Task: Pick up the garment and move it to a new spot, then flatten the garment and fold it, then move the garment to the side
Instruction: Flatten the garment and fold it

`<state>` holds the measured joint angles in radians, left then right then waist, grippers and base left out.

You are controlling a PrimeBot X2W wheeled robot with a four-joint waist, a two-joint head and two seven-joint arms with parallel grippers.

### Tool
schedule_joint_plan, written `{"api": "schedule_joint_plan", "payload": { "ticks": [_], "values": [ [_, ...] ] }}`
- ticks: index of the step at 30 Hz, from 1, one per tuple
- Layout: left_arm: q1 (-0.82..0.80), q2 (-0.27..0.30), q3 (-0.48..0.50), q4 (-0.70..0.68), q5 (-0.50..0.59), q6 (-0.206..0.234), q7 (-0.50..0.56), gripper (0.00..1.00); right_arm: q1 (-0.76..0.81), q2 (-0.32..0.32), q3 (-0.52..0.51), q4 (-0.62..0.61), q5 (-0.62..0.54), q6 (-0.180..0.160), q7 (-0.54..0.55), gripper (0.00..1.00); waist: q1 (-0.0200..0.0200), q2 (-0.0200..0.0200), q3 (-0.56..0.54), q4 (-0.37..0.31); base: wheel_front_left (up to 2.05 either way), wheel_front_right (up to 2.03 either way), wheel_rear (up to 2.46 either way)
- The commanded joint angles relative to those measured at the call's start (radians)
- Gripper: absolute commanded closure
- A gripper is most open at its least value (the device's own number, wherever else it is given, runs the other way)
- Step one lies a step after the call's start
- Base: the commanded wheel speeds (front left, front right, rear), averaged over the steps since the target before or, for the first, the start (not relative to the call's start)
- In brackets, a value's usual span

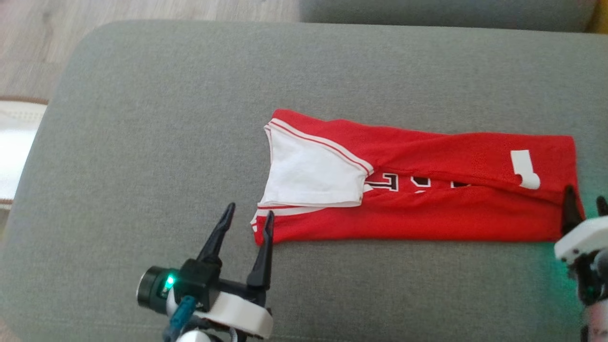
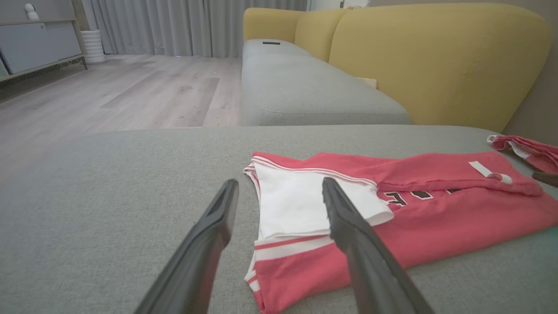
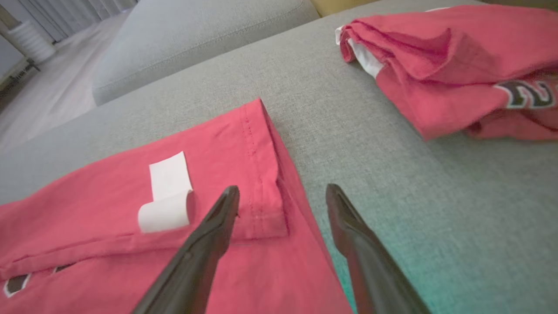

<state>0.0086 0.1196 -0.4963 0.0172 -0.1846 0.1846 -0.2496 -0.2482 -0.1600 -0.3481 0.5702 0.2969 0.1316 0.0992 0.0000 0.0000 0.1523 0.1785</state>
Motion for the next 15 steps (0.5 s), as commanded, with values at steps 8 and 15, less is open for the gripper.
{"api": "schedule_joint_plan", "payload": {
  "ticks": [8,15],
  "values": [
    [-0.042,-0.036,0.054,-0.026,0.060,-0.052,-0.012,0.00,-0.136,-0.071,-0.004,0.112,-0.067,-0.001,0.092,0.00,0.0000,0.0000,0.063,0.029,0.00,0.00,0.00],
    [-0.053,-0.056,0.075,-0.026,0.074,-0.063,-0.012,0.00,-0.155,-0.083,0.031,0.133,-0.080,-0.001,0.126,1.00,0.0000,0.0000,0.083,0.021,0.00,0.00,0.00]
  ]
}}
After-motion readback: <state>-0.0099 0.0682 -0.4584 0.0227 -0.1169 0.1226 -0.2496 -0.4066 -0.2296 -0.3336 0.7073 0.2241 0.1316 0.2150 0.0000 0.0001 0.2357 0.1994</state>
